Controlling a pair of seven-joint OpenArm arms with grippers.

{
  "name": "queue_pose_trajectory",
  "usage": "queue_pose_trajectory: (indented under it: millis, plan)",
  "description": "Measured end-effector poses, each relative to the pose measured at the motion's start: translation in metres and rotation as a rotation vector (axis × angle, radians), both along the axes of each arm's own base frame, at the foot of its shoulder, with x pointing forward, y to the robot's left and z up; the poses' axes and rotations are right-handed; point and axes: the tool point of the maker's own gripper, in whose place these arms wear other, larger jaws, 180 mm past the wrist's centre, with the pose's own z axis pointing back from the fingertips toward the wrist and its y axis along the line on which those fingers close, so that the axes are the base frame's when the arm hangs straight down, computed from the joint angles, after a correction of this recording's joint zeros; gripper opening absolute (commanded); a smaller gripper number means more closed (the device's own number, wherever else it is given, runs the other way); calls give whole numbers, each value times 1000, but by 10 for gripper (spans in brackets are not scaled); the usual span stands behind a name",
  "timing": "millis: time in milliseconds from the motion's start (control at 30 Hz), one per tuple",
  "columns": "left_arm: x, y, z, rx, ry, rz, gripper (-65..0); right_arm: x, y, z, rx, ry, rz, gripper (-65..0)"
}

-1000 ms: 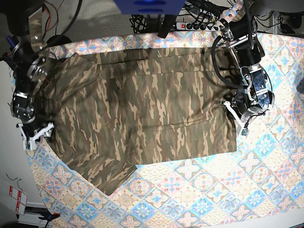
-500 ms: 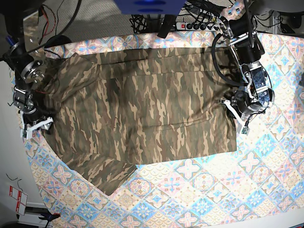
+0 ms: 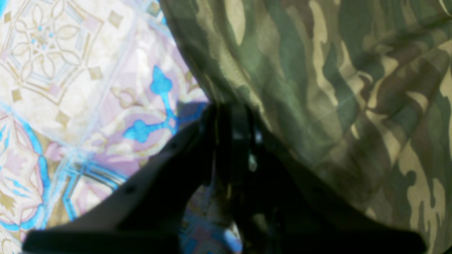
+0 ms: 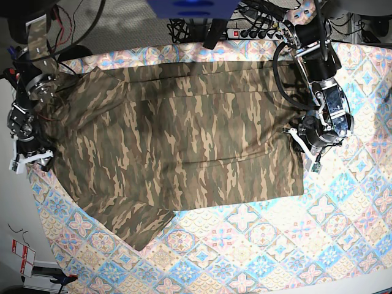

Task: Fold the T-shirt properly
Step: 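Hold the shirt side edges with both grippers and tension them apart, then slide both grippers along the shirt sides toward the collar edge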

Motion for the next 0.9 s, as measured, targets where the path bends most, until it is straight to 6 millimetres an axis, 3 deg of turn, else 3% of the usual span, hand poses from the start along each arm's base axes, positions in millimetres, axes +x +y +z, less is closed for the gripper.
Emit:
queue_pose_trajectory:
  millis: [167, 433, 667, 767, 900]
  plan:
    - [0, 0, 0, 0, 0, 0, -577, -13, 8, -16, 19, 46, 8, -291]
    - [0, 0, 0, 0, 1, 0, -576, -11, 27, -25, 84, 49, 30, -290]
    - [0, 0, 0, 0, 0, 0, -576, 5, 80, -34, 84, 66, 224, -295]
    - [0, 0, 0, -1, 0, -2, -576, 7, 89, -35, 83, 71, 255, -369]
    - [0, 0, 0, 0, 0, 0, -578, 5, 87, -35, 76, 83, 265, -533]
